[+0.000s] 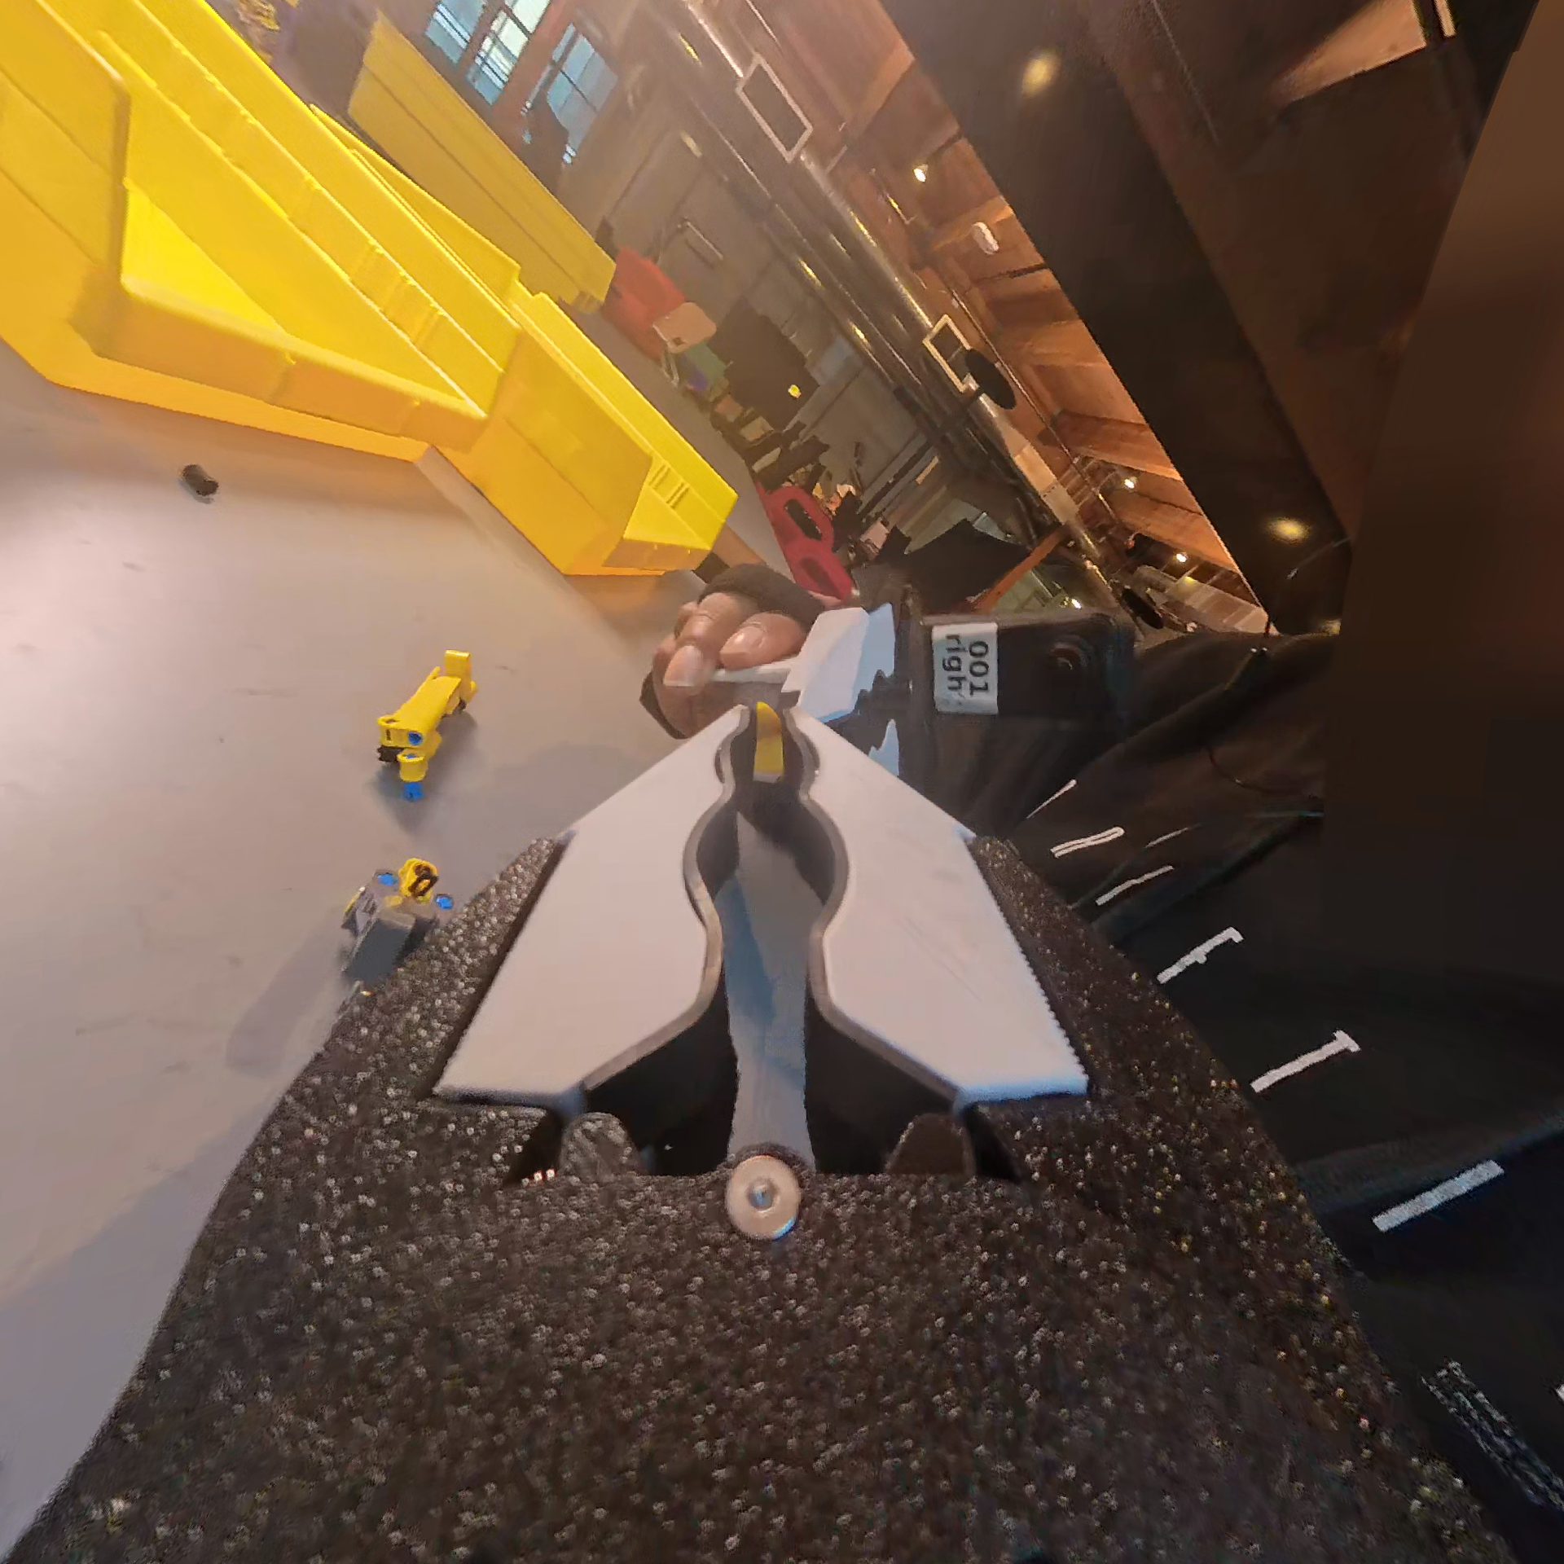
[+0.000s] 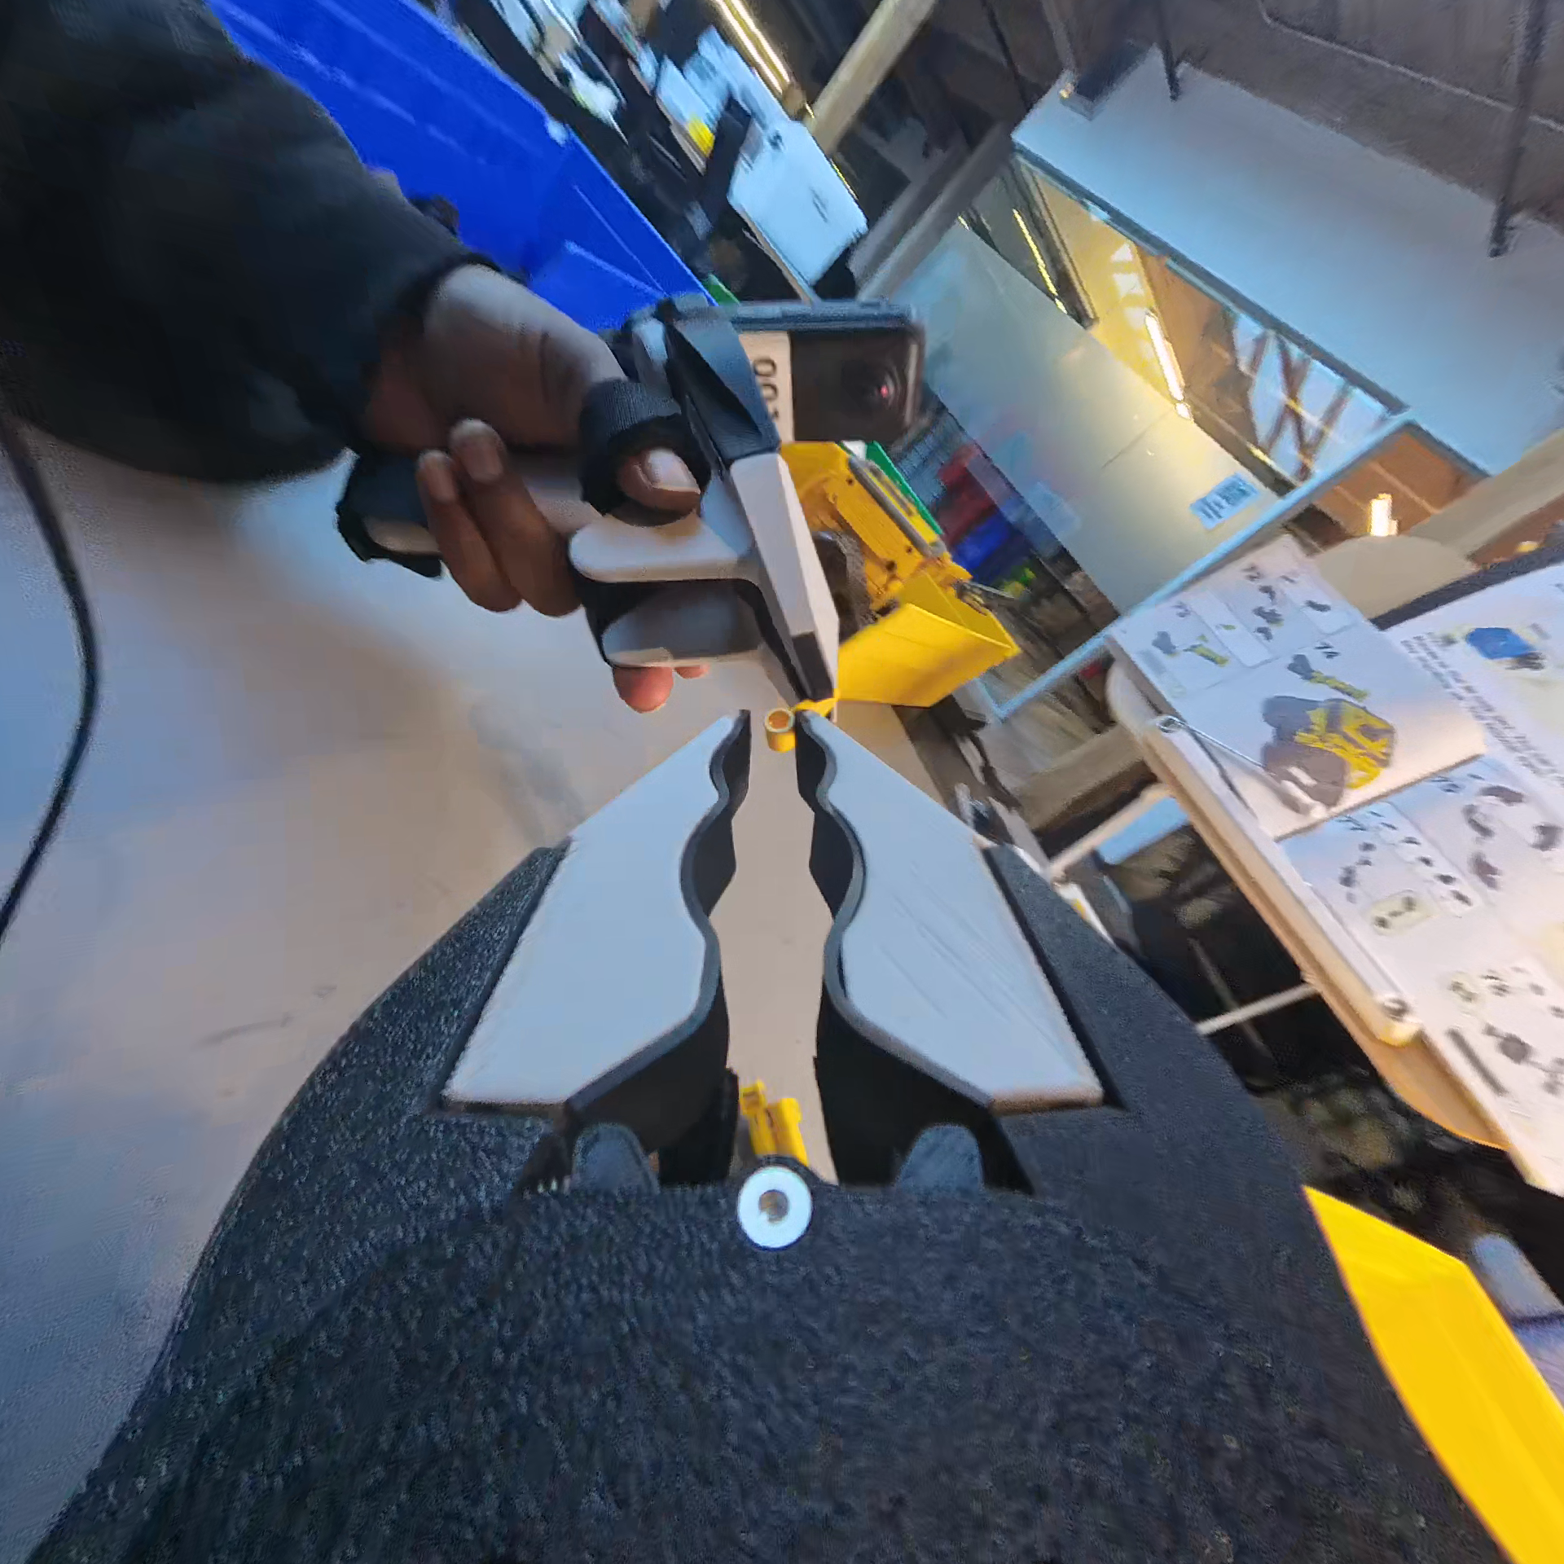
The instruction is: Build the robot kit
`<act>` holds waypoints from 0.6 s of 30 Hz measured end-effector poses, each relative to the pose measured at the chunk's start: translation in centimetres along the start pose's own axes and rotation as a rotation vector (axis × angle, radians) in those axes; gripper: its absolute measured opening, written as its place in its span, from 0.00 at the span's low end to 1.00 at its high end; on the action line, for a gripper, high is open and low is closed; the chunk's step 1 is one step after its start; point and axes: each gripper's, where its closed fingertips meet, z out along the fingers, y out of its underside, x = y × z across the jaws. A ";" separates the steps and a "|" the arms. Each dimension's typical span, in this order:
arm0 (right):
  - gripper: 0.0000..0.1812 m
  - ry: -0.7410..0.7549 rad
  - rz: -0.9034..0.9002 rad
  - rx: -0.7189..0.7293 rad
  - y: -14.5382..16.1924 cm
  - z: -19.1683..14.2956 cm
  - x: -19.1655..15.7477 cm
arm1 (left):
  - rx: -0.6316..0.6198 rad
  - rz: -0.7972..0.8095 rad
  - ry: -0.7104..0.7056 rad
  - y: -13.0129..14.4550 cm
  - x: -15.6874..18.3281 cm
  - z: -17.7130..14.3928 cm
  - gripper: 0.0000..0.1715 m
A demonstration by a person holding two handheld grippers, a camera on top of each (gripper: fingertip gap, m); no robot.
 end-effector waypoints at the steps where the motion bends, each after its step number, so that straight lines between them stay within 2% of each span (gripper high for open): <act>1: 0.05 -0.033 0.031 0.029 -0.3 -0.2 -0.1 | -0.008 -0.001 0.014 0.1 0.2 0.1 0.03; 6: 0.05 -0.152 0.015 0.076 -0.5 -1.2 -0.9 | -0.071 -0.051 0.092 1.2 1.0 0.4 0.03; 8: 0.10 -0.208 0.025 0.074 -0.4 -1.5 -1.3 | -0.089 -0.067 0.107 1.6 1.0 0.5 0.03; 14: 0.14 -0.265 -0.008 0.061 -0.4 -1.6 -2.1 | -0.167 -0.102 0.161 3.3 1.7 1.3 0.03; 18: 0.13 -0.271 -0.041 0.048 -0.2 -1.4 -2.7 | -0.179 -0.120 0.145 3.7 1.3 1.5 0.03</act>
